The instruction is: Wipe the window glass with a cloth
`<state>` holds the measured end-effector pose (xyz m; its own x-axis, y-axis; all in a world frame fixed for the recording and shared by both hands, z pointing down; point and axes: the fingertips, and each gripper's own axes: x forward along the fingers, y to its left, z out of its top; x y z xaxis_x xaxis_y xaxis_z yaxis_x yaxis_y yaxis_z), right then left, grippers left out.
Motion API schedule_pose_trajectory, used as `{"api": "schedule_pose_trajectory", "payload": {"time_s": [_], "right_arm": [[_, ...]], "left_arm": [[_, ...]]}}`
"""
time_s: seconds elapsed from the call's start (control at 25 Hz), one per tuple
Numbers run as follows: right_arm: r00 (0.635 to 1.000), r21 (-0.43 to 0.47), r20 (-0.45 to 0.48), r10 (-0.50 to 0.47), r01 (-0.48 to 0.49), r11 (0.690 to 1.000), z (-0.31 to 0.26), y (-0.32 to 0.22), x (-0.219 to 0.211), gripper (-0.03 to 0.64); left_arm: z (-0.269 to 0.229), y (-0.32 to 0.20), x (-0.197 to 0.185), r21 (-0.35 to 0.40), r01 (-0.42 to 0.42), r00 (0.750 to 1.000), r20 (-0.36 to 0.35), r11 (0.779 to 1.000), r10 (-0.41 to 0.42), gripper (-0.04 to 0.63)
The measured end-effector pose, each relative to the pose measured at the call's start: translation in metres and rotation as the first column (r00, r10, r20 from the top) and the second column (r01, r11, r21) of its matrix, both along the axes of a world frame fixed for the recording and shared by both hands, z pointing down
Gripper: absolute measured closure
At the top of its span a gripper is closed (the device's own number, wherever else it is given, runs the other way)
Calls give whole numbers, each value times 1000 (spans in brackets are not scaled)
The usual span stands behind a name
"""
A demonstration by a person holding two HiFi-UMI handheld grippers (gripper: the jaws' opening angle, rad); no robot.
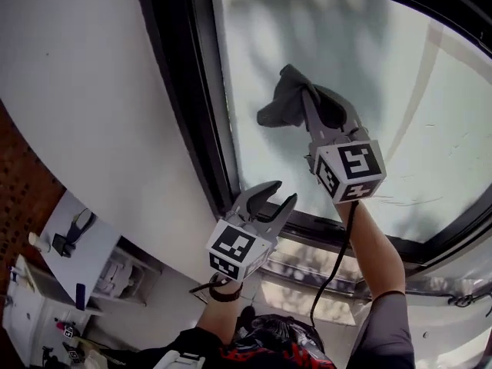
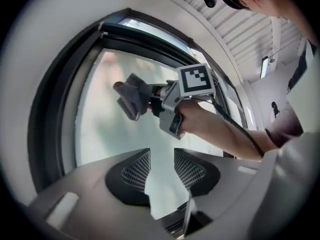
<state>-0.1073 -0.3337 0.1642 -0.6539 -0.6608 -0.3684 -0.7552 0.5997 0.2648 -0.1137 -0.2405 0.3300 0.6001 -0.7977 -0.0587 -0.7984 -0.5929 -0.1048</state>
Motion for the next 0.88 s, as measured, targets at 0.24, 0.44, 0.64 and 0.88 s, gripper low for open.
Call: {"api": "schedule_pose_trajectory", "payload": {"time_s": [0.24, 0.44, 0.64, 0.88], "right_arm": [[992, -81, -37, -123, 120, 989, 22, -18, -119, 599], [999, -81, -11, -38, 37, 996, 24, -24, -78, 599], [993, -50, 29, 118, -117, 992, 19, -19, 22, 599], [927, -57, 105, 360, -356, 933, 25, -1, 200, 598]], "left_arm": [[-3, 9, -64, -20, 114, 993, -30, 993, -115, 463], [-8, 3, -53, -10, 77, 997, -30, 997, -78, 463], [-8, -10, 0, 5, -68, 997, -43, 998, 68, 474], [-6, -11, 95, 4, -264, 964, -19, 964, 264, 472]]}}
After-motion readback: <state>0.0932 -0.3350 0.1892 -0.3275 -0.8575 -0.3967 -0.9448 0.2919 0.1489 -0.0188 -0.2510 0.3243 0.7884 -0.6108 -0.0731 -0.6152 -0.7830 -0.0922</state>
